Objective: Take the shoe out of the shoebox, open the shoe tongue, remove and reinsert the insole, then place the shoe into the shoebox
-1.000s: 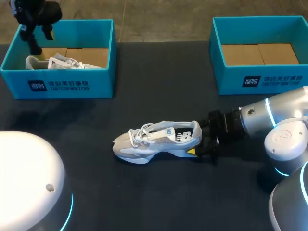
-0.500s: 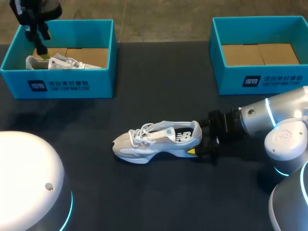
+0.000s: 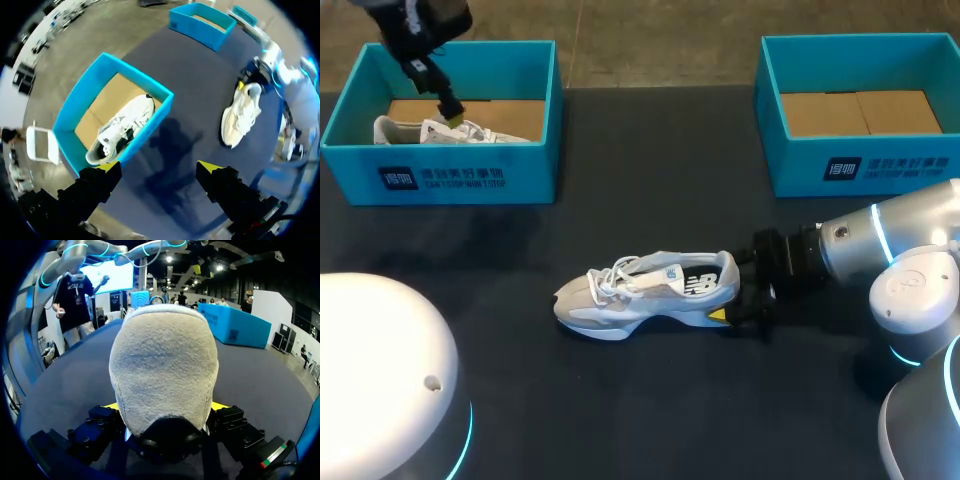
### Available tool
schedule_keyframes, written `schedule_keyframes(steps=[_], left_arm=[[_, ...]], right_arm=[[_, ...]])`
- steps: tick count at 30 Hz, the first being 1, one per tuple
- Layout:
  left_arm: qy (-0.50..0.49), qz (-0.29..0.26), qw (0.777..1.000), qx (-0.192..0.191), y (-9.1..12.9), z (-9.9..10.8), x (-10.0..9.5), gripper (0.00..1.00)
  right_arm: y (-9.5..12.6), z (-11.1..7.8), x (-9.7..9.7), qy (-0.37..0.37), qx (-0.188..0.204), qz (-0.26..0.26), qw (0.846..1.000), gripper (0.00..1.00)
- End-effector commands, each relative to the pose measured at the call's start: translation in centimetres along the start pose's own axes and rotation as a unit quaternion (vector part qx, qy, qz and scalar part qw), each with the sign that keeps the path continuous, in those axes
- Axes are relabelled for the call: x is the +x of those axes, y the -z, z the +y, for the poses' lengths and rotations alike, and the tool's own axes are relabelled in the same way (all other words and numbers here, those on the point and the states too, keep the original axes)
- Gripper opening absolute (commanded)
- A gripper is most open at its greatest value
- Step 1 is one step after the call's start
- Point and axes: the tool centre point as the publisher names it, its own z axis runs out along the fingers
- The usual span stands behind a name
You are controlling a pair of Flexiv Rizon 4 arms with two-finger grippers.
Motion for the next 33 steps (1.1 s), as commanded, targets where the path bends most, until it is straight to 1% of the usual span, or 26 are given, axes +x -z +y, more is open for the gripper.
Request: schedule_keyframes(steps=[1, 5, 6, 8, 12, 15, 17, 20, 33], left_arm=[[0.181, -0.017, 0.983, -0.002, -0.2, -0.6, 1.5, 1.00], [0.225, -0.008, 0.974, 0.004, -0.8, -1.7, 2.7, 1.00], [0.241, 0.000, 0.970, 0.013, -0.9, -1.9, 3.0, 1.00], [0.257, 0.003, 0.966, 0.016, -1.4, -2.4, 3.8, 1.00], [0.278, -0.004, 0.960, 0.028, -2.1, -3.5, 5.6, 1.00], [0.287, 0.004, 0.957, 0.040, -2.8, -4.4, 7.0, 1.00], [0.287, 0.007, 0.957, 0.041, -3.1, -4.9, 7.6, 1.00], [0.277, 0.007, 0.960, 0.046, -3.5, -6.0, 9.2, 1.00], [0.230, 0.039, 0.972, 0.033, -5.2, -8.9, 14.9, 1.00]], right_arm=[[-0.2, 0.1, -0.1, 0.000, 0.001, 0.000, 1.000, 0.00], [-0.2, 0.1, -0.1, 0.000, 0.001, 0.000, 1.000, 0.00], [-0.2, 0.1, -0.1, 0.000, 0.001, 0.000, 1.000, 0.00], [-0.2, 0.1, -0.1, 0.000, 0.001, 0.000, 1.000, 0.00], [-0.2, 0.1, -0.1, 0.000, 0.001, 0.000, 1.000, 0.00], [-0.2, 0.1, -0.1, 0.000, 0.001, 0.000, 1.000, 0.00], [-0.2, 0.1, -0.1, 0.000, 0.001, 0.000, 1.000, 0.00], [-0.2, 0.1, -0.1, 0.000, 0.001, 0.000, 1.000, 0.00], [-0.2, 0.1, -0.1, 0.000, 0.001, 0.000, 1.000, 0.00]])
